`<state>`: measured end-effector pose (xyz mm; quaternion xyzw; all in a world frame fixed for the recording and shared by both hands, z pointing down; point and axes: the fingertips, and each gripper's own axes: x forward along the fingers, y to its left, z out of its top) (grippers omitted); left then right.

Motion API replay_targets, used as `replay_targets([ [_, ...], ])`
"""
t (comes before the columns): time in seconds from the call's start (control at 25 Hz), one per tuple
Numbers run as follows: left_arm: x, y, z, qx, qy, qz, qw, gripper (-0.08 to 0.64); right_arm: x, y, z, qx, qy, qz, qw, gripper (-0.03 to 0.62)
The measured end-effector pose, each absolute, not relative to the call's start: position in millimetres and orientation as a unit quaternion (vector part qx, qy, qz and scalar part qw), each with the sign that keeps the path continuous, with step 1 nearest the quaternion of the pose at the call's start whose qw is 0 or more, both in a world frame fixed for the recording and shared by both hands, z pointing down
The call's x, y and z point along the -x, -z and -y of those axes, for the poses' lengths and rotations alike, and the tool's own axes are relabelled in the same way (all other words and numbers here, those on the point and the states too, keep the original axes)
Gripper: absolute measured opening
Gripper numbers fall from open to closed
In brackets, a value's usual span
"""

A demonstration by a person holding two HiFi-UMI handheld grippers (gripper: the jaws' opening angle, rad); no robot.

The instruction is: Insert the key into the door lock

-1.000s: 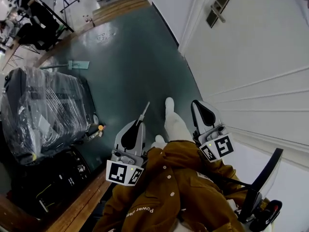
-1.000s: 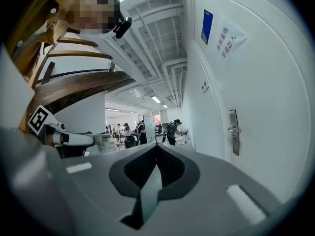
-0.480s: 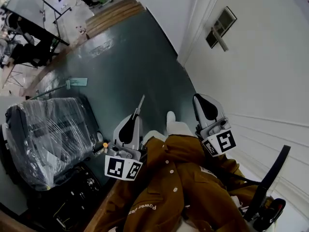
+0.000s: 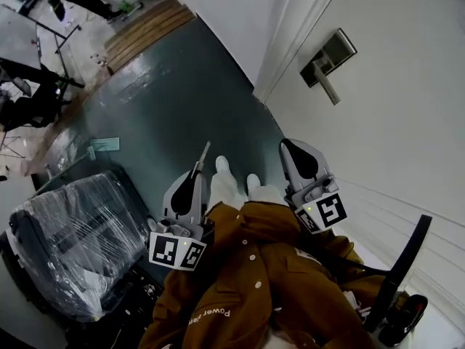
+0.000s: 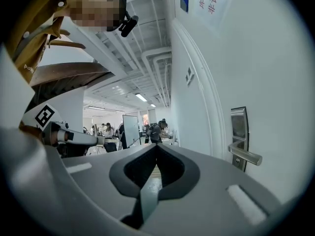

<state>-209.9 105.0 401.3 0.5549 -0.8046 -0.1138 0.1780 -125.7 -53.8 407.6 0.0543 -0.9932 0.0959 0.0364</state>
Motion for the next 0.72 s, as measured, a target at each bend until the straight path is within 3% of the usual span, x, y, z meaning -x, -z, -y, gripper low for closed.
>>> replay_targets([
  [0.36, 252, -432, -30, -0.638, 0.153, 0.716, 0.24, 0.025, 149, -400, 81, -0.138, -0.073, 0.987, 0.03, 0.006],
  [0.72, 262, -499, 59, -0.659, 0.253, 0.604, 0.37, 0.025, 128, -398, 98, -0.219, -0.035, 0.974, 0.042, 0.005],
])
